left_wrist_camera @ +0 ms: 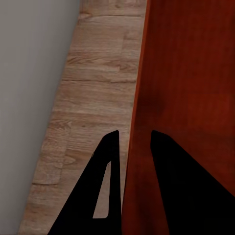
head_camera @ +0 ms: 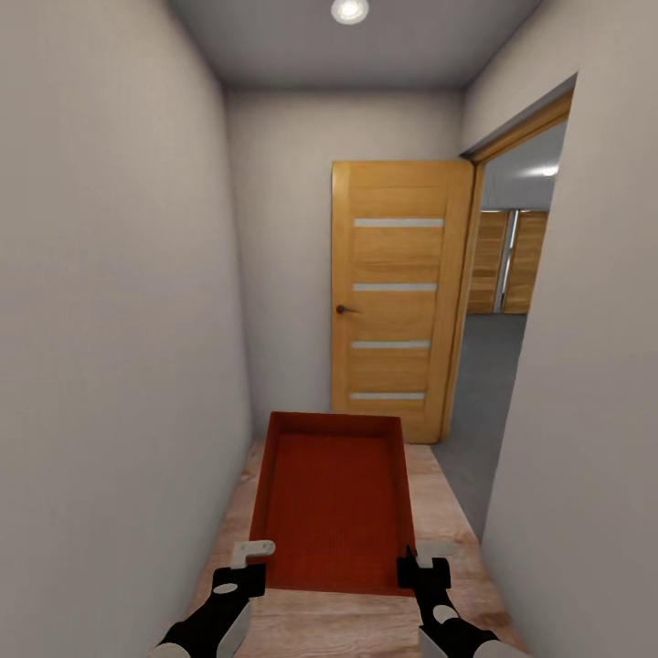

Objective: Move the two storage containers from the living room to the garage. In the garage, place one container on the floor and stack the other container on top of it (either order is fine).

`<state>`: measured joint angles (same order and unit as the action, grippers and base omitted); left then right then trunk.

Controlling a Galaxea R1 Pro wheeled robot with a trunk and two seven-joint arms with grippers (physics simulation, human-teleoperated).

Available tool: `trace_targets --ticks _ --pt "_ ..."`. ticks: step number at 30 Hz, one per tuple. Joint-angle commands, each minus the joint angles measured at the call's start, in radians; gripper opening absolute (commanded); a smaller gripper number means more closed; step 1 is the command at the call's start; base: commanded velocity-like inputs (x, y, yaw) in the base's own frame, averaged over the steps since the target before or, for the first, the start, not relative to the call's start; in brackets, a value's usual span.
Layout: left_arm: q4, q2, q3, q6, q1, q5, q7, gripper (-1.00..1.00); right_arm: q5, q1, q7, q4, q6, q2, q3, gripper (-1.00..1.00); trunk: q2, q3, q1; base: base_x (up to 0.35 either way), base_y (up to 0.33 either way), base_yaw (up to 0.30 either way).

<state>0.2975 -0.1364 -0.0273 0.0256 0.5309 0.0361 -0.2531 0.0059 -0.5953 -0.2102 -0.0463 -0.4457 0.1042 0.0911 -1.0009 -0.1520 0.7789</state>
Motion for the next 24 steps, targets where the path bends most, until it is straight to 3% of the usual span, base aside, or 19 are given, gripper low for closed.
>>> trace_targets --ticks 1,24 --pt "-0.003 0.0 -0.017 0.006 0.0 0.025 -0.005 -1.0 0.001 -0.001 -0.008 -0.043 -0.004 0.0 0.009 -1.0 -0.001 -0.002 0.001 0.322 0.0 0.0" --pt "-0.003 0.0 -0.017 0.005 0.0 0.025 -0.005 -1.0 0.001 -0.001 -0.008 -0.043 -0.004 0.0 0.009 -1.0 -0.001 -0.002 0.001 0.322 0.0 0.0"
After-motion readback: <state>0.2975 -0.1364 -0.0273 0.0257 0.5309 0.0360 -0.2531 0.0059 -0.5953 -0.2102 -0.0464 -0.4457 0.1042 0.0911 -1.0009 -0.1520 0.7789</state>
